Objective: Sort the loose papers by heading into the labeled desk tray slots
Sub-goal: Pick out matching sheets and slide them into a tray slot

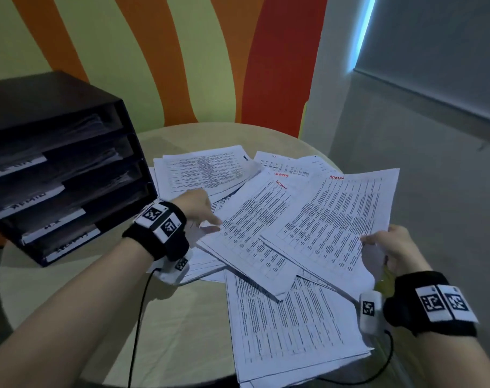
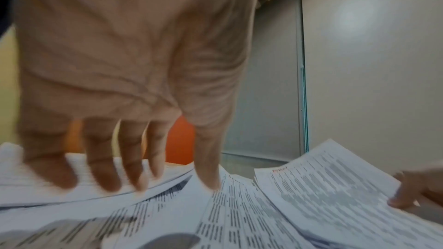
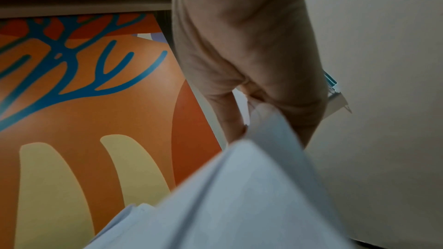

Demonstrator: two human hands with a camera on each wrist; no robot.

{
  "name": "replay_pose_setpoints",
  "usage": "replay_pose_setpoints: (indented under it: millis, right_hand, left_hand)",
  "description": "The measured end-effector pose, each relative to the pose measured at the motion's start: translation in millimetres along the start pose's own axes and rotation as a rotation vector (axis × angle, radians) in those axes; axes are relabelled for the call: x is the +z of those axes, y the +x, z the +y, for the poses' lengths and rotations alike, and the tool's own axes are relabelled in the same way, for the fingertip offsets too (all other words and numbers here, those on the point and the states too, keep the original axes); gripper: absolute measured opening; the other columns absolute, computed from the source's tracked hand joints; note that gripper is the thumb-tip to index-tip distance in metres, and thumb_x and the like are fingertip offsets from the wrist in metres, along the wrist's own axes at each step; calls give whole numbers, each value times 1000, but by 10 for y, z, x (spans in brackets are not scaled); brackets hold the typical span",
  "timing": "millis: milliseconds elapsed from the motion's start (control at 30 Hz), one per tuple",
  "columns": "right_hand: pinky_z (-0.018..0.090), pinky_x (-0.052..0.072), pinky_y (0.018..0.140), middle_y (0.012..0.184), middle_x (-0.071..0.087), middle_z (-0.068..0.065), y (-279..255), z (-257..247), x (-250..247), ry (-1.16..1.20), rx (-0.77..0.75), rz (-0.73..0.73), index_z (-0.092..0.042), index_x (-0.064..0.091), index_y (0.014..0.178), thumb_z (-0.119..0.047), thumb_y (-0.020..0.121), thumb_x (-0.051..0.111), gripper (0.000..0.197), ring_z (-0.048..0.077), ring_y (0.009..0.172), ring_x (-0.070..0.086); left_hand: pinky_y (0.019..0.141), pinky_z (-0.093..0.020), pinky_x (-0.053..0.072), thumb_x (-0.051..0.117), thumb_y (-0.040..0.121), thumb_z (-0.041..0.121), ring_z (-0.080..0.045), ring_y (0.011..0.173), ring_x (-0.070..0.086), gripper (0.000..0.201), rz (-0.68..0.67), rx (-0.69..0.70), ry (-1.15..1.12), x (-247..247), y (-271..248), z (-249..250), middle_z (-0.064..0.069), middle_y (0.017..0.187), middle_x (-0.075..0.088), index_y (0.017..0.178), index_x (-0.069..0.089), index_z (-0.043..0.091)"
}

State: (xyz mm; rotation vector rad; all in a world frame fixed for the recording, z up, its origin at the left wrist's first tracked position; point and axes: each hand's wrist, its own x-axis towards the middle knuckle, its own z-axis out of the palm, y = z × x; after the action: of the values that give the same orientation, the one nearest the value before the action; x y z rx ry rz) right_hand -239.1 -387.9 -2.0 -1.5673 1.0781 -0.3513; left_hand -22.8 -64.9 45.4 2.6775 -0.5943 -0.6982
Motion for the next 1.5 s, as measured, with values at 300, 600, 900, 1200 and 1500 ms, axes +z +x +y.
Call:
replay_pose_setpoints:
  millis: [300, 600, 900, 1200, 1500]
  right_hand:
    - [37, 44, 86, 123, 61, 22, -49, -37, -78, 27, -12, -9, 8, 59, 120, 16, 85, 57, 35, 29, 99, 57]
    - [32, 43, 87, 128, 59, 21, -67, -27, -94, 47, -31, -15, 10, 57, 123, 16, 86, 56, 38, 27, 101, 55]
    - [36, 45, 88, 115, 62, 19, -8, 9, -176, 68, -9, 44, 1, 62, 114, 16, 86, 55, 32, 31, 100, 57]
    - [40, 49, 94, 118, 64, 15, -133, -116, -131, 202, -20, -1, 0, 60, 122, 15, 87, 55, 39, 32, 104, 62]
    - [44, 54, 86, 100, 74, 12, -456, -381, 128, 437, -104, -278, -3, 67, 109, -23, 100, 49, 28, 27, 91, 71]
  left_hand:
    - [93, -39, 47, 79, 76, 44, -29, 118, 52, 79, 98, 74, 52, 354, 333, 475, -14, 131, 52, 132, 42, 3]
    - [77, -33, 48, 80, 79, 23, -27, 95, 58, 41, 102, 31, 77, 458, 431, 619, -10, 103, 55, 103, 52, 6]
    - [51, -26, 31, 55, 90, 3, -21, 62, 45, 8, 499, 210, -460, 226, 288, 586, -6, 73, 49, 82, 53, 5]
    - [66, -15, 54, 55, 98, 11, -13, 83, 66, 22, 621, 207, -1064, -326, -249, 540, -3, 105, 68, 118, 64, 7]
    - [44, -8, 39, 50, 100, 8, -7, 69, 48, 21, 306, 168, -850, 303, -125, 1038, -6, 98, 58, 120, 50, 2]
